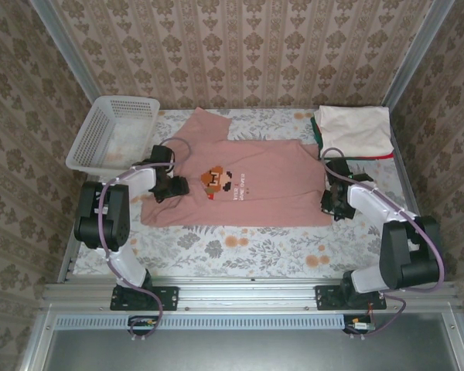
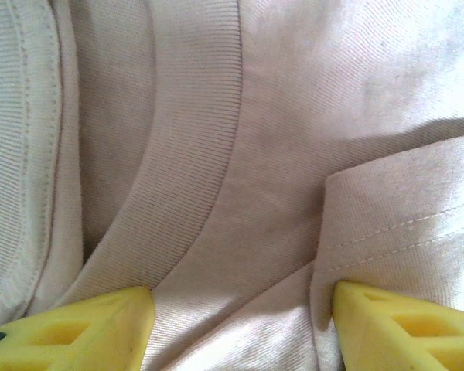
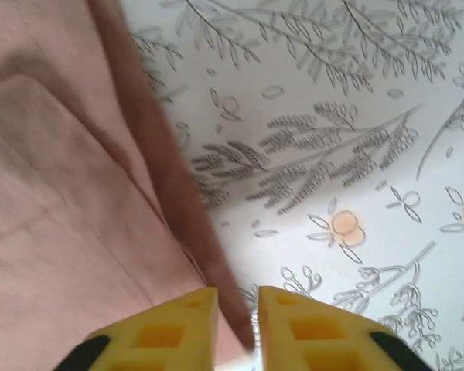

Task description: Fold and stack the t-shirts

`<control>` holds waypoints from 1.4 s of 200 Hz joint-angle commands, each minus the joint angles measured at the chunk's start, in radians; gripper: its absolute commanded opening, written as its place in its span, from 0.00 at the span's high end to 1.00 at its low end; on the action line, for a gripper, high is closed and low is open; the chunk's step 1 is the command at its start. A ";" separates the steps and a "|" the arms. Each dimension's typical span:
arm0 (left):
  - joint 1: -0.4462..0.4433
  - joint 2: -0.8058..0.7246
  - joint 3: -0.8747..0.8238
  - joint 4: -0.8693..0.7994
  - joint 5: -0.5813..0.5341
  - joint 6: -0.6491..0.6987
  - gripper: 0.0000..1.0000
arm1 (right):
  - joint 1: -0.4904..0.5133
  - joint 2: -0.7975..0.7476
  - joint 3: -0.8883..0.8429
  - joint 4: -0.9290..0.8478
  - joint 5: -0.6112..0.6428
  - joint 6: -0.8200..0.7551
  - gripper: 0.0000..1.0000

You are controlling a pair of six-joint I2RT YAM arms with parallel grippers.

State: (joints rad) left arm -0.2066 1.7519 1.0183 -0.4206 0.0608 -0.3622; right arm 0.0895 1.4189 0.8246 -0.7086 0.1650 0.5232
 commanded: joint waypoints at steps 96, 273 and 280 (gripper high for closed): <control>0.014 -0.142 -0.220 -0.048 0.000 -0.049 0.32 | 0.117 0.203 0.208 0.161 -0.101 0.016 0.67; 0.020 -0.277 0.008 -0.195 -0.037 -0.004 0.00 | 0.078 0.095 0.224 0.070 -0.070 -0.028 0.56; 0.017 -0.259 0.059 -0.203 -0.035 -0.003 0.00 | 0.078 0.126 0.262 0.069 -0.070 -0.039 0.55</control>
State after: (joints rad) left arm -0.1944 1.4773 0.9276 -0.5697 0.0536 -0.3805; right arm 0.1635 1.4849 0.9676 -0.6544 0.1371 0.5426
